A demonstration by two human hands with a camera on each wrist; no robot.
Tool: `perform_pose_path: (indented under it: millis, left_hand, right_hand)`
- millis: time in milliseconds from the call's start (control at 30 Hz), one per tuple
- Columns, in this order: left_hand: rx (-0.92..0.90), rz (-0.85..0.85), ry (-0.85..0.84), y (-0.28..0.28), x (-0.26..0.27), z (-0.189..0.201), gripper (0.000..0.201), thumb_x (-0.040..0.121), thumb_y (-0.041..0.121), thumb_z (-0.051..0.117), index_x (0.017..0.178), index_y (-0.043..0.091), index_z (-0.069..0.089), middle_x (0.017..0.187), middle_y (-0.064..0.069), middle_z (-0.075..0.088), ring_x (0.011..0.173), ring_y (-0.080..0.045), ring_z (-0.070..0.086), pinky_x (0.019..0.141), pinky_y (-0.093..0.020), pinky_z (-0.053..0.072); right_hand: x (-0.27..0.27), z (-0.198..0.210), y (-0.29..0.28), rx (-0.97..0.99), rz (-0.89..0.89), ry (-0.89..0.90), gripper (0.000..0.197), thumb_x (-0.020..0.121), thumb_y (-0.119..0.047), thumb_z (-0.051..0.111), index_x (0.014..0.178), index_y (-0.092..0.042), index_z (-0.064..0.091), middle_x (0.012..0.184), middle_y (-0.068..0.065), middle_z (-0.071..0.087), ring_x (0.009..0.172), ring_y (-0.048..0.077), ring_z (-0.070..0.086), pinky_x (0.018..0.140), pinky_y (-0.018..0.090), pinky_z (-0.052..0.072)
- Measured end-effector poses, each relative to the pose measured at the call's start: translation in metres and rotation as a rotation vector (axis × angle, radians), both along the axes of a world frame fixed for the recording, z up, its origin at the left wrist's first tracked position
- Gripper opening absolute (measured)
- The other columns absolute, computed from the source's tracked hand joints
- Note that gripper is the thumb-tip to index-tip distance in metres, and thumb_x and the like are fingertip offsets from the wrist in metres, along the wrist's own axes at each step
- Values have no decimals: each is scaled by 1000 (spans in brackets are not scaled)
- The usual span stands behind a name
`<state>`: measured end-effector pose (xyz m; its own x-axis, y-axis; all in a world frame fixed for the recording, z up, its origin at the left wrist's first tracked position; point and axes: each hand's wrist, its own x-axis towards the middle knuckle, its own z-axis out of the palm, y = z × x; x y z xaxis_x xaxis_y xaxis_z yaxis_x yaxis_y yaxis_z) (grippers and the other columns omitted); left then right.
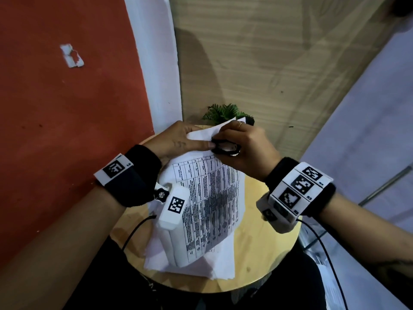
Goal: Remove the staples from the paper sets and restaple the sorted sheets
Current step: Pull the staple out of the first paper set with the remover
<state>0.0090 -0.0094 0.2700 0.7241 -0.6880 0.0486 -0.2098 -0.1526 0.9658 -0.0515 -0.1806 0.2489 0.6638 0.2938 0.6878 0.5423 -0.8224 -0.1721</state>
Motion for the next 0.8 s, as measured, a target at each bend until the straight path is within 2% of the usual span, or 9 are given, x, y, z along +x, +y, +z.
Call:
perform_pose_path:
  millis: [133,333,400,467,500,567,667,767,800]
  left_hand:
    - [-9,29,2,-2,2,-1,17,80,0,67,84,17,68,61,14,69,57,4,61,57,-8,46]
    - [35,157,-105,-6,6,-9,16,78,8,73,91,18,72,57,19,64,56,4,53,56,-11,41]
    - [40,186,-97,-5,8,-10,18,78,10,74,94,17,72,63,14,65,60,-1,55,57,-15,42]
    - [69,205,-90,-3,9,-11,15,79,12,73,92,18,71,70,4,66,63,-7,57,60,-21,44]
    - [74,210,-77,-1,9,-11,13,79,12,73,91,18,71,68,5,67,61,-7,59,59,-20,45]
    - [64,204,-35,1,9,-11,10,81,9,70,87,17,70,59,13,67,53,-1,60,53,-13,47]
    - [48,190,-10,3,8,-12,11,82,8,69,84,19,68,57,13,68,51,0,62,51,-11,48]
    - [7,191,20,2,6,-12,14,83,6,68,90,17,68,58,13,69,52,-1,64,50,-12,48]
    - [-9,190,25,2,6,-13,15,83,4,67,90,17,67,58,13,68,51,0,64,49,-12,47]
  right_hand:
    - [-1,-3,0,66,-26,-27,22,67,-11,74,88,-5,72,88,11,67,75,26,67,65,35,56]
    - [-1,-7,4,63,-61,-8,24,70,-15,71,91,-4,70,90,12,65,74,31,66,61,41,56]
    - [-1,-7,4,70,-71,26,31,71,-19,72,97,-3,67,94,12,63,80,30,63,66,38,55]
    - [-1,-9,2,108,-97,59,39,71,-25,74,101,-4,63,97,11,61,85,25,59,72,29,50]
    - [-2,-11,0,161,-115,71,42,71,-27,75,102,-4,60,98,11,60,86,22,58,74,25,46]
    - [-4,-14,-3,405,-143,156,44,73,-28,75,106,-8,52,103,8,60,90,18,59,74,26,47]
    - [-8,-12,0,987,-59,426,37,88,-19,62,114,-15,36,106,6,55,83,16,59,62,27,52]
    - [-9,-8,4,1379,3,588,16,99,-29,39,108,-17,42,84,2,51,60,9,49,50,22,39]
    - [-9,-7,5,1498,20,624,21,99,-36,36,100,-17,46,77,0,48,53,7,43,46,19,34]
